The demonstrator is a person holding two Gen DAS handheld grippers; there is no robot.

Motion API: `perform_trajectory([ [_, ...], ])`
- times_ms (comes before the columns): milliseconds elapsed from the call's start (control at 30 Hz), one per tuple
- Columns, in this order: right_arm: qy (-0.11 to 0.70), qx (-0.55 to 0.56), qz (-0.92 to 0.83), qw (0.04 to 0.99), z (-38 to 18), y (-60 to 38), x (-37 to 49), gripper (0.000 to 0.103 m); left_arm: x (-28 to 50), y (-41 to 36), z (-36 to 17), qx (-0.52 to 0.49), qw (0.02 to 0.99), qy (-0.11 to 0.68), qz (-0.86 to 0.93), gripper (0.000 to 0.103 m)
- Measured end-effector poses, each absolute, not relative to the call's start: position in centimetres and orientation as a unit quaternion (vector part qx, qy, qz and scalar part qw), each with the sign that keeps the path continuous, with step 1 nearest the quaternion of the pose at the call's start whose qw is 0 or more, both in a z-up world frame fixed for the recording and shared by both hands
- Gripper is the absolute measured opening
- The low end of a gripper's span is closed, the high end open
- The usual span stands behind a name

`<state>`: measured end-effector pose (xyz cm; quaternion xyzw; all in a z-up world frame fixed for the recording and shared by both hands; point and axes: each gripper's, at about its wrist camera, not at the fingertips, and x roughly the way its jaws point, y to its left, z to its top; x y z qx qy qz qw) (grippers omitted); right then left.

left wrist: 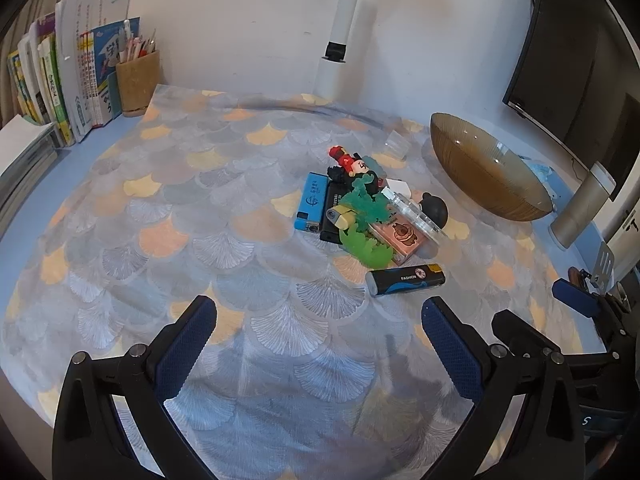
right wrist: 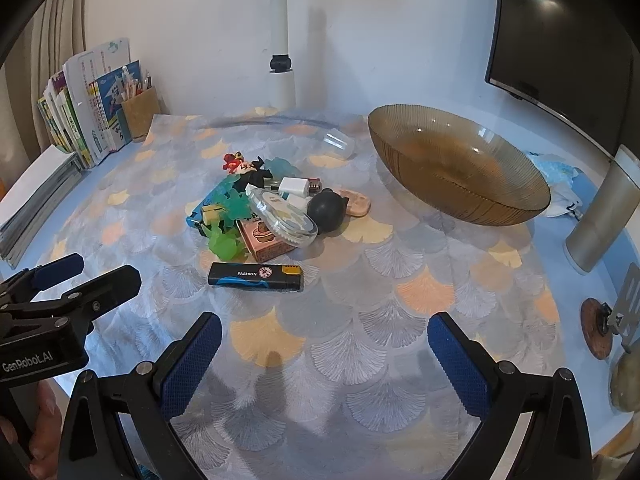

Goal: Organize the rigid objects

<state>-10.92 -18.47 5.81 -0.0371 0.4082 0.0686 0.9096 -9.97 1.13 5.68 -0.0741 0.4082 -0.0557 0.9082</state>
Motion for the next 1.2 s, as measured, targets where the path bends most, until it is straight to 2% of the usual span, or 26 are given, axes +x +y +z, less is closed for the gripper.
perform_trajectory([
  [333,0.408,-0.039,0.075,0.909,5.9,-18.3,-11.0,0.103,-10.0,1.3,5.7,-0.067,0.91,0.407,-0.051,0.102],
  [533,0.409,-0.04,0.104,0.906,6.5,-18.5,-10.1,0.103,-7.1,3.0,6.9,-0.038,0.91,0.407,-0.063,0.102],
  [767,0.423,-0.049,0.151,0.892,6.5,-18.9,-7.7,0.093,-2.5,4.9,5.7,-0.02,0.893,0.44,-0.089,0.098],
  [833,0.433,-0.05,0.174,0.883,6.1,-18.8,-6.8,0.088,-1.3,5.0,4.9,-0.024,0.884,0.454,-0.108,0.095],
  [900,0.441,-0.059,0.193,0.875,5.6,-18.5,-5.9,0.08,-0.1,5.1,4.1,-0.029,0.875,0.467,-0.124,0.086],
  [967,0.445,-0.074,0.213,0.867,5.0,-18.1,-4.9,0.076,1.8,5.1,3.0,-0.025,0.865,0.483,-0.131,0.082],
  [1200,0.455,-0.102,0.27,0.842,3.3,-17.0,-2.2,0.075,4.9,3.6,0.5,-0.004,0.846,0.513,-0.148,0.07],
])
